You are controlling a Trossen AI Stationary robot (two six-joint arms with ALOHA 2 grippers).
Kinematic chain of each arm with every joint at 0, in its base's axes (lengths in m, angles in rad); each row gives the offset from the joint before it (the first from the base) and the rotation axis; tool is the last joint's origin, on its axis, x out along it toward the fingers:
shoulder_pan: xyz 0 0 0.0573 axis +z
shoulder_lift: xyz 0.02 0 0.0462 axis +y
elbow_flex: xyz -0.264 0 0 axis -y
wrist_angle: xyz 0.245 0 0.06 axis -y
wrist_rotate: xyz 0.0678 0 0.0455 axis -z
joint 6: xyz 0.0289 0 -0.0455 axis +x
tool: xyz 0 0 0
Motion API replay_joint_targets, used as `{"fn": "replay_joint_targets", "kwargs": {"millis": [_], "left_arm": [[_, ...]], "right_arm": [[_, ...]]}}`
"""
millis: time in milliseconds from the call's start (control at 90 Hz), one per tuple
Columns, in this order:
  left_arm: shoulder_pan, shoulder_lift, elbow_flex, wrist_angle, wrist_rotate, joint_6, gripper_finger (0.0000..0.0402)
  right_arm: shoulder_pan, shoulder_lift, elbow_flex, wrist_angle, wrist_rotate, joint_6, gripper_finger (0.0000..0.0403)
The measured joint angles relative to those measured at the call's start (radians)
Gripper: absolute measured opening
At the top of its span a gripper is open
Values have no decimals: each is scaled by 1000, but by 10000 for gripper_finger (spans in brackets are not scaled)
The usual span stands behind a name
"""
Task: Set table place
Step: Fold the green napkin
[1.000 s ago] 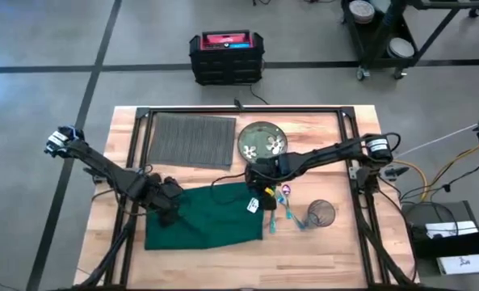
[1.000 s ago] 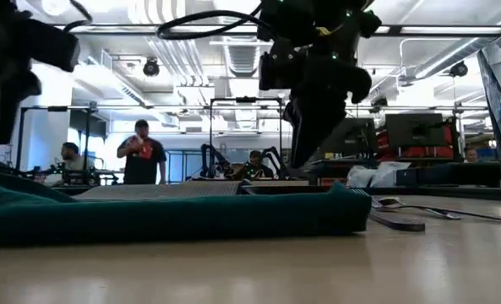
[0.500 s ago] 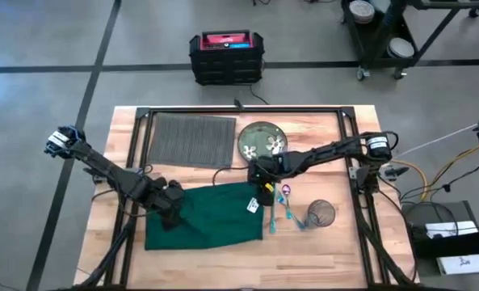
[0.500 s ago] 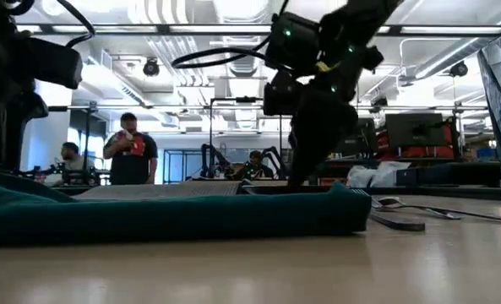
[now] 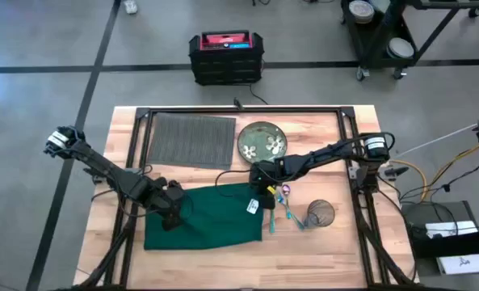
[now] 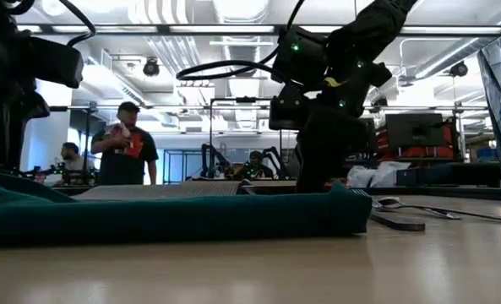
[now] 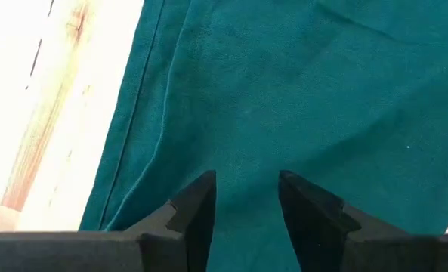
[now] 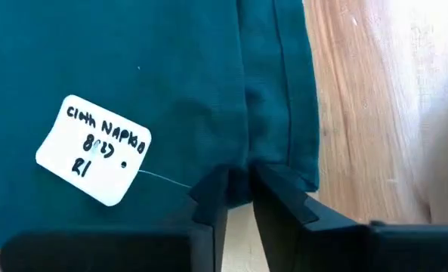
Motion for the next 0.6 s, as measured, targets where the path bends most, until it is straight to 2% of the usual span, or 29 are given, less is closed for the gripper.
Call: {"fn": "replay_joint_targets", "kwargs": {"millis": [178, 278, 456, 600], "left_arm": [[0, 0, 0, 2, 0, 0, 121], [0, -4, 0, 1, 11, -1, 117], [0, -20, 0, -1, 49, -11, 117], [0, -31, 2, -4, 54, -11, 115]], "right_arm": [[1, 3, 22, -21, 1, -42, 5], [8, -2, 55, -84, 21, -51, 3], [9, -33, 180, -308, 29, -92, 1], [9, -47, 232, -332, 63, -102, 1]]}}
